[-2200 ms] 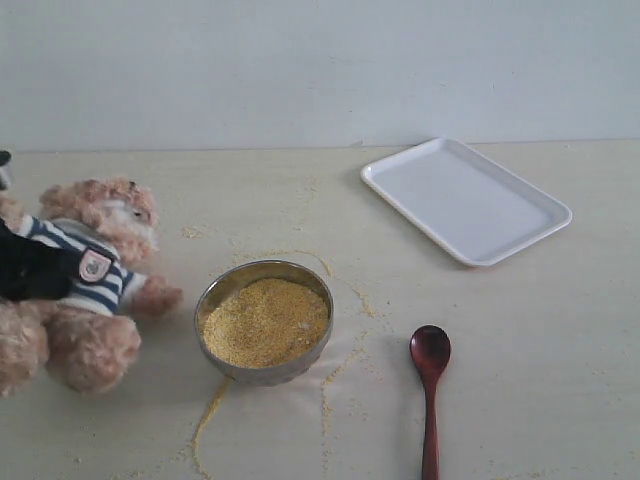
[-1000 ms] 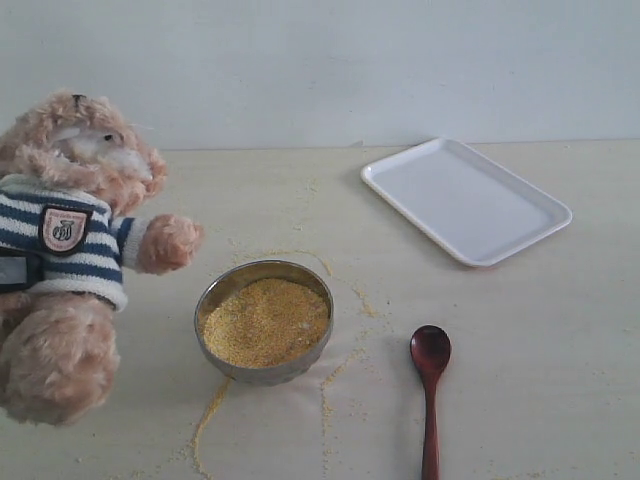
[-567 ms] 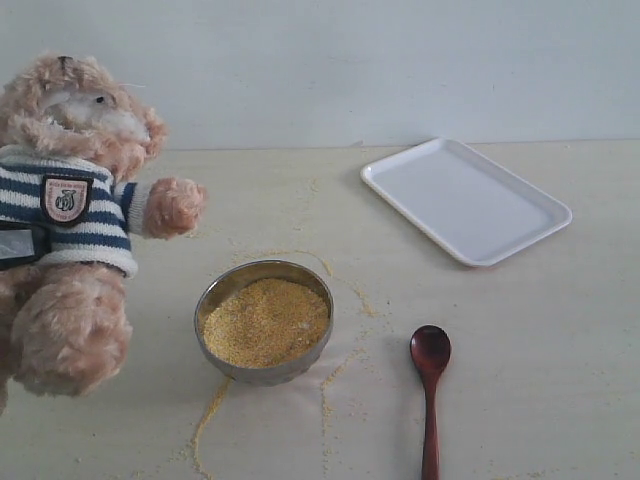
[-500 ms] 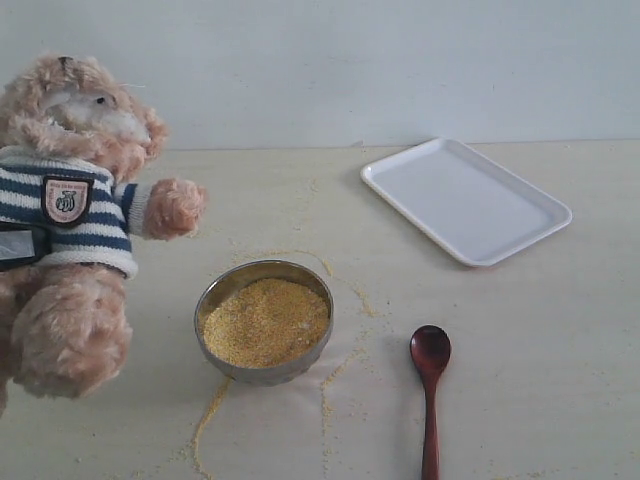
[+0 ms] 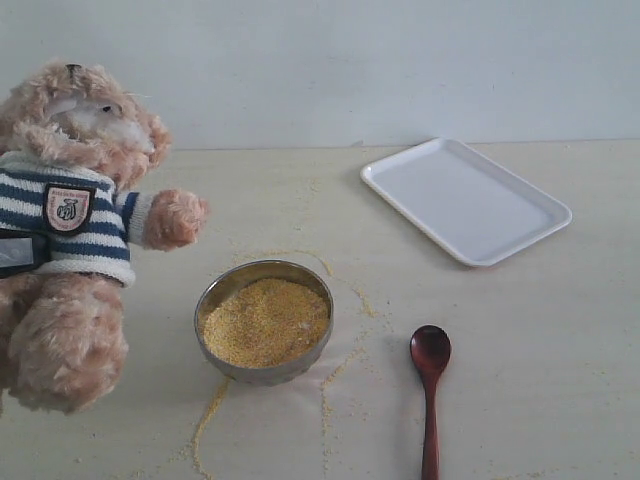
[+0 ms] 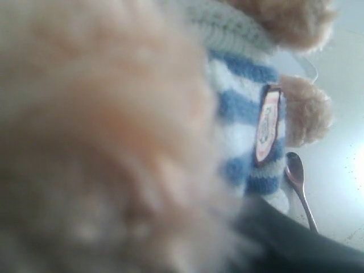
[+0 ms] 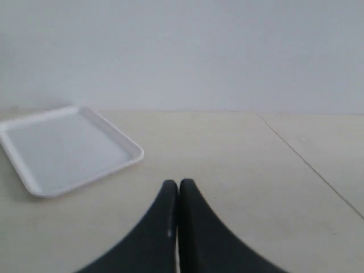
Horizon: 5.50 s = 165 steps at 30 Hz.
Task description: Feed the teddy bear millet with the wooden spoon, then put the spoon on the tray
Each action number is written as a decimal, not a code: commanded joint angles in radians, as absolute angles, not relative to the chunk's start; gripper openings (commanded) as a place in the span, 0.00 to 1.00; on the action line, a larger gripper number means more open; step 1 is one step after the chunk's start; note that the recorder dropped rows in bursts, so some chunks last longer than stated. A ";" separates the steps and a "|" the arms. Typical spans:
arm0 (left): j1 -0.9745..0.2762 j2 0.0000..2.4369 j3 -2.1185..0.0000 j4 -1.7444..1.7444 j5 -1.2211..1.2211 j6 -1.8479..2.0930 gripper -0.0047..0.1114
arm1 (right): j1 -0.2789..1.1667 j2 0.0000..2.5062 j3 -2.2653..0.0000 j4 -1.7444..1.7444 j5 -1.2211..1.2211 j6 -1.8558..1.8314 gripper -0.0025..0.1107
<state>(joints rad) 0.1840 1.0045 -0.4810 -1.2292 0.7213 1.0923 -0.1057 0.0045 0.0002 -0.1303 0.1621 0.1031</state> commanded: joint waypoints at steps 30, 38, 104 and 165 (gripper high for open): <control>0.178 1.217 -0.476 -1.284 0.681 1.136 0.08 | 0.017 0.985 -0.454 -0.139 0.252 0.425 0.02; 0.178 1.267 -0.476 -1.285 0.670 1.224 0.08 | 0.680 1.329 -0.558 -0.089 0.360 0.053 0.03; 0.178 1.267 -0.476 -1.328 0.568 1.433 0.08 | 0.708 1.616 -0.560 -0.102 0.206 0.160 0.02; 0.178 1.438 -0.618 -1.499 0.287 1.380 0.08 | 1.152 2.039 -1.468 -0.809 1.174 -0.460 0.02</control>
